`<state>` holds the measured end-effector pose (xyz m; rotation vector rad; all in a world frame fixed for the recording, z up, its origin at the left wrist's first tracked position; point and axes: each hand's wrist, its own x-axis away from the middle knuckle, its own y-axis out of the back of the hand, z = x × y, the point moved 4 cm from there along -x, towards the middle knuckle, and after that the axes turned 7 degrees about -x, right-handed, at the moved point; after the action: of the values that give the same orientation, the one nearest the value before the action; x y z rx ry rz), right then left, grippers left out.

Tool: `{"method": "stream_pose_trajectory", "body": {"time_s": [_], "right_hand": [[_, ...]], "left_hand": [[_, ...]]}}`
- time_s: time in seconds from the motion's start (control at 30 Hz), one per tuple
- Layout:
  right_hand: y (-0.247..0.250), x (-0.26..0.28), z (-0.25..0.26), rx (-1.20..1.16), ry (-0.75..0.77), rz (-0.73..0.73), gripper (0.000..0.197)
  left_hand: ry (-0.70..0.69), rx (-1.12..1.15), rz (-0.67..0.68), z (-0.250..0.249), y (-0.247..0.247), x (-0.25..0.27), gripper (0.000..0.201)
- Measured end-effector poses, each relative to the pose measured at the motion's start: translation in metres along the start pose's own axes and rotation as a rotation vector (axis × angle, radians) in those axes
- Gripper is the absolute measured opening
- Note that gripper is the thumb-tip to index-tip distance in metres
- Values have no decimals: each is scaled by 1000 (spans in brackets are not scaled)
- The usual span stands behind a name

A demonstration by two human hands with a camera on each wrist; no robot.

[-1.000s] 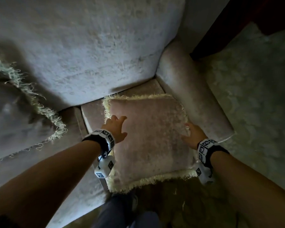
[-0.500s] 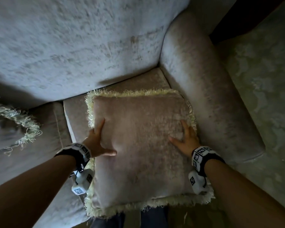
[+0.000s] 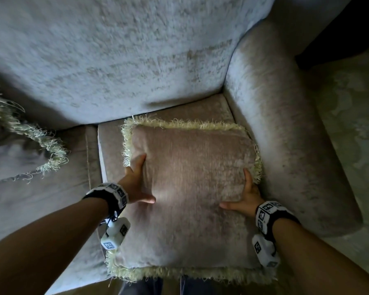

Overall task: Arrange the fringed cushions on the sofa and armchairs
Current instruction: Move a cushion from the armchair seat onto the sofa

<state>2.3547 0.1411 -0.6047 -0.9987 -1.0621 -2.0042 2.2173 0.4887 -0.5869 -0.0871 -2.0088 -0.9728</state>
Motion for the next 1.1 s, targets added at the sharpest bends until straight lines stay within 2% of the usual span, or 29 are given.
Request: {"method": "stream_pose_trajectory", "body": {"time_s": [0.13,0.27,0.43,0.57,0.83,0.97,1.1], "right_hand": [[-2,-9,5,-45,74,-48,154],[10,10,22,-67,119,-84,145],[38,48,62,-82,227,-177,140],[63,73,130,-102,361,-264,130],[111,106,282,-108,702,-426,122],[115,109,329,-134,812,-473,121],[97,87,347,-103,829,-501,114]], "left_hand": [[-85,30,-38,1,2,-10,147],[-191,75,-50,-7,18,1,141],[-283,73,-123,-22,71,34,137],[-346,67,-307,-27,139,58,132],[-351,137,-640,-21,269,96,133],[-302,155,-818,-10,293,105,131],[-237,174,-927,12,279,78,136]]}}
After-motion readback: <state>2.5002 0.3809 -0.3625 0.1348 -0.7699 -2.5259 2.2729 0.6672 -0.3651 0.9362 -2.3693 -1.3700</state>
